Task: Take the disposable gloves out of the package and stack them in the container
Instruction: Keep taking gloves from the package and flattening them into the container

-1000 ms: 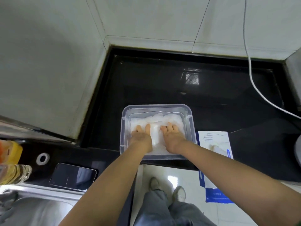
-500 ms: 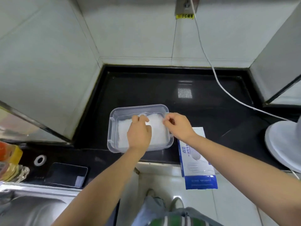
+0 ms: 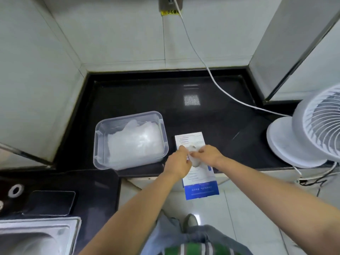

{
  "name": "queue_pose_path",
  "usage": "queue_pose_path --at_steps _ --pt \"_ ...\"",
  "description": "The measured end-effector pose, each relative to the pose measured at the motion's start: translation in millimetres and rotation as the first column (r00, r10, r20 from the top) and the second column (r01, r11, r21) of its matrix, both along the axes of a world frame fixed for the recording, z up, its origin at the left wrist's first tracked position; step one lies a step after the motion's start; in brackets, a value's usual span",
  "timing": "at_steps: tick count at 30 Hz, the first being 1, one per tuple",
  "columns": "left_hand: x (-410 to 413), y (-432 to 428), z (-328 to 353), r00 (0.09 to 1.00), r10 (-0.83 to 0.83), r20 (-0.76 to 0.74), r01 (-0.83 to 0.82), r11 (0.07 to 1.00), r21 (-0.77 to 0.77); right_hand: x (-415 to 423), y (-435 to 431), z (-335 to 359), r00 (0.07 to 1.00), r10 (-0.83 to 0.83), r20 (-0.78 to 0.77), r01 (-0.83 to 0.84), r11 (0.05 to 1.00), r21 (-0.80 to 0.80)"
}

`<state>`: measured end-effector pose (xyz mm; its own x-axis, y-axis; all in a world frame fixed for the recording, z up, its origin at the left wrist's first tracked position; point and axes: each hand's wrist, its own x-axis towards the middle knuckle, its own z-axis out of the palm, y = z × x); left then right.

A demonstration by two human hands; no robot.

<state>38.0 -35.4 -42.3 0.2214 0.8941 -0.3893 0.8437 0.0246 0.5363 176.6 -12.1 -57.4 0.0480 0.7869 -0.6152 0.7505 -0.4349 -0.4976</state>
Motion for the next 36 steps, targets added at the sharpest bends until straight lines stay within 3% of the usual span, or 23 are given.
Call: queue_pose_path --at_steps 3,5,8,10,13,15,18,21,25,28,32,36 --pt "1 0 -10 1.0 0.024 0.009 -0.023 0.997 -0.077 1 0 -6 0.998 -0.001 -0.057 0.004 0.998 0.055" --pt "0 1 -16 1.0 0.028 0.009 -0.027 0.995 -0.099 3 1 -7 0.979 -0.091 -0.184 0.102 0.993 0.053" --pt "2 3 -20 1.0 0.025 0.007 -0.024 0.992 -0.127 13 2 -2 0.836 -0.317 -0.449 0.369 0.929 0.032" --pt "3 4 -20 0.999 0.035 0.008 -0.034 0.99 -0.14 16 2 5 0.751 -0.394 -0.529 0.469 0.883 0.009" --pt "4 4 -20 0.999 0.035 0.003 -0.035 0.992 -0.121 18 2 6 0.833 -0.334 -0.441 0.371 0.928 -0.003" --pt "4 4 -22 1.0 0.008 -0.008 -0.009 0.995 -0.095 14 0 1 0.929 -0.173 -0.329 0.165 0.985 -0.051" --pt "2 5 -24 0.999 -0.03 -0.038 0.027 0.997 -0.078 5 -2 -8 0.993 0.043 -0.112 -0.038 0.998 0.049" --pt "1 4 -24 0.995 -0.068 -0.072 0.062 0.994 -0.087 5 0 -5 0.98 -0.065 -0.188 0.086 0.99 0.111" --pt "1 4 -27 0.992 -0.093 -0.088 0.084 0.992 -0.099 14 4 3 0.914 -0.213 -0.346 0.234 0.972 0.019" --pt "1 5 -27 0.994 -0.08 -0.075 0.073 0.994 -0.084 20 3 6 0.913 -0.224 -0.34 0.206 0.974 -0.089" --pt "2 7 -26 0.996 -0.067 -0.058 0.061 0.994 -0.087 23 6 5 0.841 -0.351 -0.411 0.33 0.936 -0.123" --pt "2 6 -23 0.996 -0.054 -0.064 0.048 0.995 -0.092 23 5 1 0.874 -0.357 -0.33 0.301 0.93 -0.209"
